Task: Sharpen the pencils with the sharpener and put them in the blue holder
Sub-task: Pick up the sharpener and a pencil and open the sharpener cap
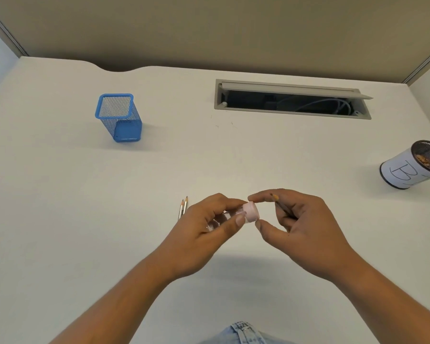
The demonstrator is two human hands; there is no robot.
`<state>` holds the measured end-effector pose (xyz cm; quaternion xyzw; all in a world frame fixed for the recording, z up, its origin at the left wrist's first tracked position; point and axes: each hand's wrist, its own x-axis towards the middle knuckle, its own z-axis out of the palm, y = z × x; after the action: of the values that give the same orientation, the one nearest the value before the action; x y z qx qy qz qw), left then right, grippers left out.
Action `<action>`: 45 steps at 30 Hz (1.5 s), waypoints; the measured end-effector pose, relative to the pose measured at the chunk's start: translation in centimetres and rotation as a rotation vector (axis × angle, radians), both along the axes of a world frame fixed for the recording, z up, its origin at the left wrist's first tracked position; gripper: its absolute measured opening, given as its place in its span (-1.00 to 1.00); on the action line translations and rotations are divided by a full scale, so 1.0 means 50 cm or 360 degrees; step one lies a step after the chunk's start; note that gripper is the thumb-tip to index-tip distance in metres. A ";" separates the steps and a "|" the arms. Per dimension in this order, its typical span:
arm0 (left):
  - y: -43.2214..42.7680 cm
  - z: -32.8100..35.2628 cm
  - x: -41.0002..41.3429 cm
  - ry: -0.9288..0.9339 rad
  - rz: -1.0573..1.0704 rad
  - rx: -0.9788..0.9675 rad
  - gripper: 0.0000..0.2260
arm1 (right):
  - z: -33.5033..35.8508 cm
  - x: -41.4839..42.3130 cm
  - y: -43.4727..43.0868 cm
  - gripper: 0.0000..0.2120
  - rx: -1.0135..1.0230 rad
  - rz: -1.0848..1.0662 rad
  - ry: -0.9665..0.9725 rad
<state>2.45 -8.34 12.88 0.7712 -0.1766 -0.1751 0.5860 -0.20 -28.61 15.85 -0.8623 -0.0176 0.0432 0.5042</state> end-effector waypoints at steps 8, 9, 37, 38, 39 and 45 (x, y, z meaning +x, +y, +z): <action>-0.006 0.004 -0.002 -0.0297 0.0095 0.0168 -0.76 | 0.002 0.005 0.007 -0.78 -0.0009 -0.0003 0.0116; -0.007 0.004 -0.004 -0.0328 0.0090 0.0194 -0.75 | 0.001 0.005 0.006 -0.78 -0.0046 -0.0010 0.0116; 0.006 0.006 -0.023 -0.0320 0.0211 0.0121 -0.71 | -0.002 -0.007 -0.007 -0.65 0.0352 -0.0298 0.0431; 0.008 0.006 -0.023 -0.0314 0.0223 0.0111 -0.71 | 0.000 -0.012 -0.012 -0.63 0.0375 -0.0307 0.0392; 0.009 0.006 -0.023 -0.0306 0.0242 0.0095 -0.72 | 0.004 -0.017 -0.016 -0.64 0.0373 -0.0294 0.0348; 0.009 0.009 -0.028 -0.0352 0.0411 0.0034 -0.75 | 0.041 -0.049 -0.021 -0.85 0.0107 -0.0087 0.0056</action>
<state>1.05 -7.87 13.36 0.8082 -0.1375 -0.0144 0.5724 -2.65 -29.64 17.90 -0.8442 0.0133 0.0440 0.5341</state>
